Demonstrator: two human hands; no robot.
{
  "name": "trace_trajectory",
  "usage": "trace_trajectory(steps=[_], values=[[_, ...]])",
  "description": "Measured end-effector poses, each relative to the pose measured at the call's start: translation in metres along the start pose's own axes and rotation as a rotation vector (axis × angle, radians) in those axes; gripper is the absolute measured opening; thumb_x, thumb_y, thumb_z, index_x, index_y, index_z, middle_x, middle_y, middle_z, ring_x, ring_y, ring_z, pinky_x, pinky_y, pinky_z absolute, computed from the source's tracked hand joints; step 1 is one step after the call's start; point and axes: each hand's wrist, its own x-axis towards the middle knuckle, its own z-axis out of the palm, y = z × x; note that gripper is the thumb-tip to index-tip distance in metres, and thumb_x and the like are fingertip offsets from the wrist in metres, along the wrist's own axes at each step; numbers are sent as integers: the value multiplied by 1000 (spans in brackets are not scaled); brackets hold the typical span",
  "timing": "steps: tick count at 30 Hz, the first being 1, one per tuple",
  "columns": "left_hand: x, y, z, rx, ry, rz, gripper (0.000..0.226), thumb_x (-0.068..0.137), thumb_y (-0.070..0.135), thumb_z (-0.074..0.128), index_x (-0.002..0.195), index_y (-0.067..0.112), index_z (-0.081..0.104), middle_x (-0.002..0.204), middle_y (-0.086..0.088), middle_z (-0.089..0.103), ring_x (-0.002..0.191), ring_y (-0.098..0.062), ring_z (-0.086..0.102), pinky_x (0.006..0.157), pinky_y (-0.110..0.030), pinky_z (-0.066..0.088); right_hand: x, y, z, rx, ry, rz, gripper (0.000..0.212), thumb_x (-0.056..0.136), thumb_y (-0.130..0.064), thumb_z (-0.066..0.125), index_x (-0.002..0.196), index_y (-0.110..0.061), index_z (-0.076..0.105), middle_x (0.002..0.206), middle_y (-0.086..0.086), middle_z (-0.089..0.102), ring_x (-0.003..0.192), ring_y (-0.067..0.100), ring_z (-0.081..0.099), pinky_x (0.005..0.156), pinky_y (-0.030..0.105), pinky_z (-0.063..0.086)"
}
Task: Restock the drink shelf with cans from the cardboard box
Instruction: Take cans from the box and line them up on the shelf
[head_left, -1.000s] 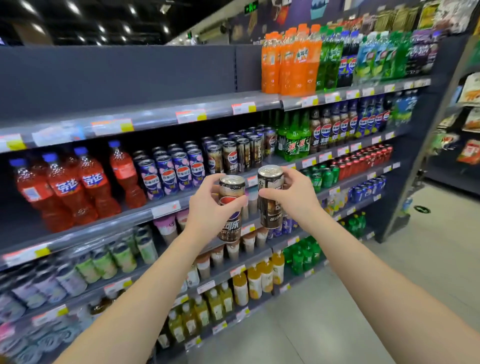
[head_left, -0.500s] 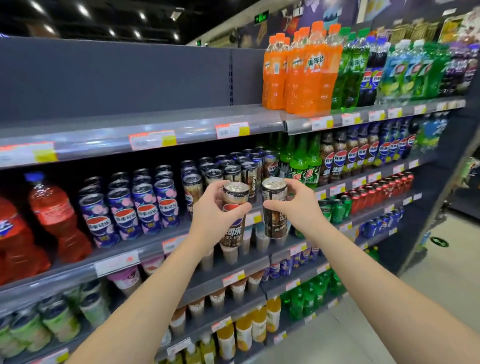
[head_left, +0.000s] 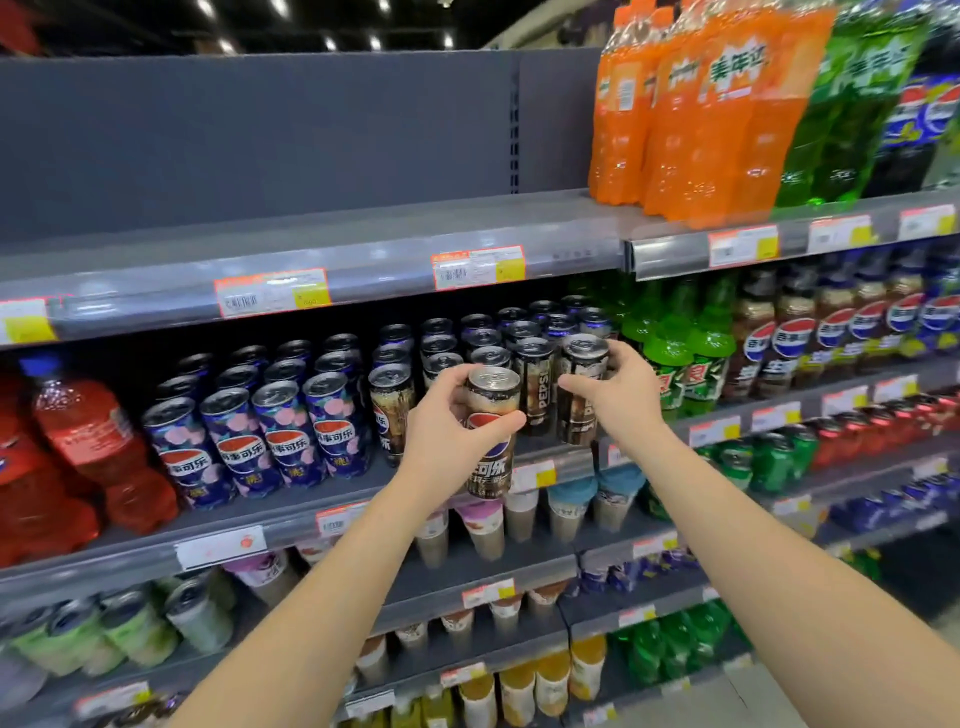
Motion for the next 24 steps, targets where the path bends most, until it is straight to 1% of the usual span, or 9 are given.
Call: trace_trajectory(steps=[3, 6, 10, 12, 14, 16, 19, 22, 24], values=[[4, 3, 12, 22, 39, -32, 63, 76, 29, 93, 128, 34, 59, 105, 12, 68, 86, 18, 60, 74, -3, 46, 22, 10, -2, -28, -56, 10, 73, 78, -23, 87, 141, -9, 53, 123, 2, 63, 109, 16, 57, 90, 25, 41], [8, 7, 26, 39, 75, -58, 67, 76, 30, 93, 133, 32, 59, 106, 11, 68, 87, 17, 59, 73, -2, 45, 42, 26, 0, -39, -103, 17, 80, 75, -24, 89, 144, -7, 51, 137, 11, 61, 125, 27, 57, 97, 28, 42], [8, 10, 45, 71, 118, -76, 70, 75, 33, 93, 136, 33, 59, 107, 18, 67, 96, 16, 59, 78, -3, 46, 61, 45, 5, -7, -158, 3, 66, 71, -25, 91, 128, -11, 62, 117, 5, 69, 112, 26, 64, 97, 36, 50], [6, 11, 54, 84, 155, -92, 72, 74, 37, 93, 136, 36, 58, 111, 21, 64, 99, 18, 57, 80, -5, 46, 66, 48, 7, 15, -191, -6, 59, 72, -24, 90, 123, -13, 64, 111, 3, 71, 105, 23, 66, 93, 33, 50], [4, 13, 63, 84, 191, -109, 73, 73, 38, 93, 138, 37, 57, 115, 22, 61, 101, 19, 55, 79, -3, 46, 71, 48, 7, 2, -230, -18, 59, 74, -23, 89, 125, -13, 62, 115, 4, 70, 99, 17, 62, 86, 25, 44], [2, 15, 68, 89, 214, -119, 74, 74, 38, 93, 138, 35, 57, 116, 22, 60, 101, 19, 53, 79, -1, 44, 74, 48, 7, -32, -277, -30, 66, 75, -23, 88, 133, -13, 56, 120, 6, 68, 100, 18, 59, 84, 22, 39], [0, 17, 73, 104, 236, -131, 72, 75, 36, 93, 138, 34, 57, 116, 23, 59, 100, 18, 53, 78, 1, 43, 78, 51, 5, -78, -313, -23, 74, 75, -19, 88, 139, -15, 51, 124, 8, 66, 110, 23, 60, 83, 20, 37], [0, 18, 74, 97, 249, -123, 72, 75, 38, 92, 138, 35, 58, 117, 19, 60, 103, 11, 56, 78, -2, 45, 77, 54, 7, -74, -290, -35, 75, 74, -20, 89, 139, -14, 52, 122, 7, 67, 103, 18, 60, 83, 19, 37], [1, 19, 75, 91, 249, -119, 71, 75, 38, 92, 137, 37, 58, 116, 18, 61, 103, 6, 57, 79, -6, 46, 75, 56, 10, -43, -261, -29, 75, 74, -22, 89, 139, -16, 52, 122, 5, 68, 105, 19, 64, 84, 20, 40]])
